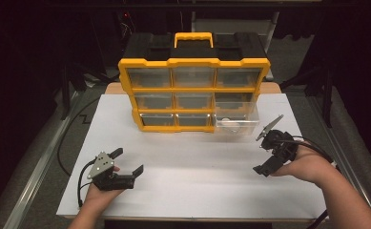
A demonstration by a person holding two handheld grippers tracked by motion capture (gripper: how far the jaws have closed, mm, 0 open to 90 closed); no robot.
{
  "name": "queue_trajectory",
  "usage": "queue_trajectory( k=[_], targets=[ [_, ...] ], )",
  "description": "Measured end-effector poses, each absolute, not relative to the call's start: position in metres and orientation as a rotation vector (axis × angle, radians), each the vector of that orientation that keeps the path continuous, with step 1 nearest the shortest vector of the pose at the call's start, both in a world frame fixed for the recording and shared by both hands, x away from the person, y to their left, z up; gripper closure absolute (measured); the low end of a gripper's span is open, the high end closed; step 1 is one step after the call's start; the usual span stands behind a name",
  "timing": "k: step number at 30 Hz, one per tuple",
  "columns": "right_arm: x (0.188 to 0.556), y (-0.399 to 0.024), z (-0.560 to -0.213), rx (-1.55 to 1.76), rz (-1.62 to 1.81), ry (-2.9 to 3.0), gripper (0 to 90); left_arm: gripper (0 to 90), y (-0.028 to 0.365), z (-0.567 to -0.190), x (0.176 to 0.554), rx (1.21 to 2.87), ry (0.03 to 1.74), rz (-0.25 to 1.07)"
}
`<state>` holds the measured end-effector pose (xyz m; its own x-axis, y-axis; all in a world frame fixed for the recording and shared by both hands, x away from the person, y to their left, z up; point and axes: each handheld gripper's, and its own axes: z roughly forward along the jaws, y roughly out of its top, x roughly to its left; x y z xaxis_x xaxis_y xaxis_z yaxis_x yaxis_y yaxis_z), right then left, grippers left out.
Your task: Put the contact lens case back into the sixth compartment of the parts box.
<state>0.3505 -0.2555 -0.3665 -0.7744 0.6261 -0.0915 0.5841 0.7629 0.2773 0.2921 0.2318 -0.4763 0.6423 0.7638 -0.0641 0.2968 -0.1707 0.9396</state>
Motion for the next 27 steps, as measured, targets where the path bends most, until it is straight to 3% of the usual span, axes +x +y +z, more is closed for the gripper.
queue_trajectory(
  k=[15, 27],
  targets=[
    [0.359, -0.251, -0.428, 0.994, 0.282, 2.785, 0.1, 0.4, 0.231, -0.477, 0.293, 1.753, 0.861, 0.519],
    [0.358, -0.248, -0.45, 1.003, 0.298, 2.783, 0.1, 0.4, 0.231, -0.477, 0.293, 1.757, 0.864, 0.517]
  ],
)
